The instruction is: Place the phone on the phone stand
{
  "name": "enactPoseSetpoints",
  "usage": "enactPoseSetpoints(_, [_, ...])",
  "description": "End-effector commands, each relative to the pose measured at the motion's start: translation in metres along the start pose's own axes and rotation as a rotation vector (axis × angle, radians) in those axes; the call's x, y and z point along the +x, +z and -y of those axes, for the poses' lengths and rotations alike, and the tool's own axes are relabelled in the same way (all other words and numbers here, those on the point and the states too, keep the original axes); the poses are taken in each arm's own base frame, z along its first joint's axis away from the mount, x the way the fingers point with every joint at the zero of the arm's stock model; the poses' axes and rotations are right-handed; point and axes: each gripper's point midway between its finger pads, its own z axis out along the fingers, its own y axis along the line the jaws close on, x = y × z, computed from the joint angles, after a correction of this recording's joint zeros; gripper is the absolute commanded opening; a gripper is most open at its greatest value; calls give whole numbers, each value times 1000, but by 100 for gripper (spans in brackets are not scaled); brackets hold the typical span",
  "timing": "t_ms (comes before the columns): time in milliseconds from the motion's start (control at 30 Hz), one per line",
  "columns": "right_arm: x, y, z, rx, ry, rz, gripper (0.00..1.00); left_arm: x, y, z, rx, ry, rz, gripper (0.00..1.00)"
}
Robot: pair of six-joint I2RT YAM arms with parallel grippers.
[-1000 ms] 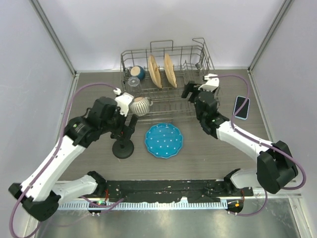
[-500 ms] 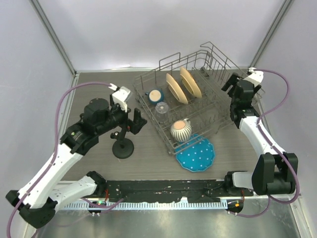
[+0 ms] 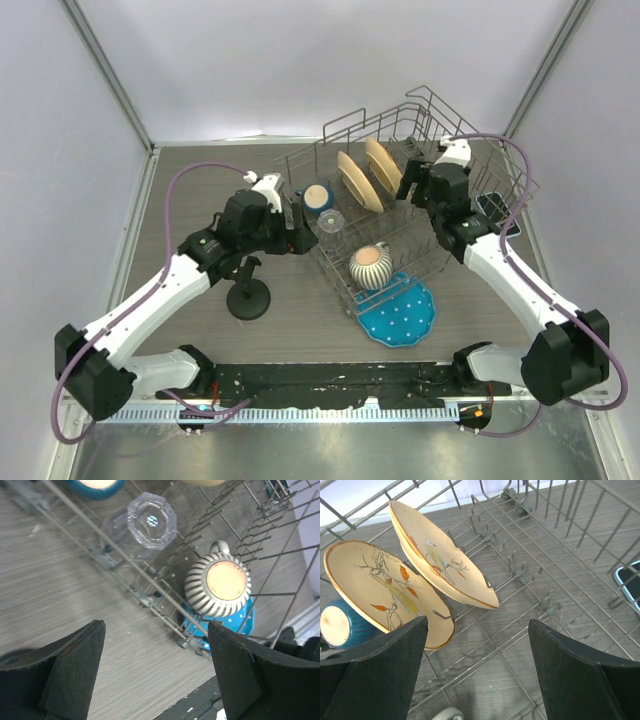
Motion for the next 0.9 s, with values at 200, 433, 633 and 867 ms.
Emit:
enactPoseSetpoints(200, [-64, -63, 21, 25, 120, 197, 87, 3, 35, 53, 261, -246, -41, 78])
enactPoseSetpoints(433, [-68, -82, 34, 40, 123, 263, 87, 15, 48, 46, 227, -324, -70, 68])
enactPoseSetpoints(633, [-65, -84, 42, 71, 99, 267, 87, 2, 18, 60, 373, -290, 58, 66])
enactPoseSetpoints(867, [-68, -90, 45, 76, 103, 285, 87, 37, -16, 150, 802, -94, -137, 88])
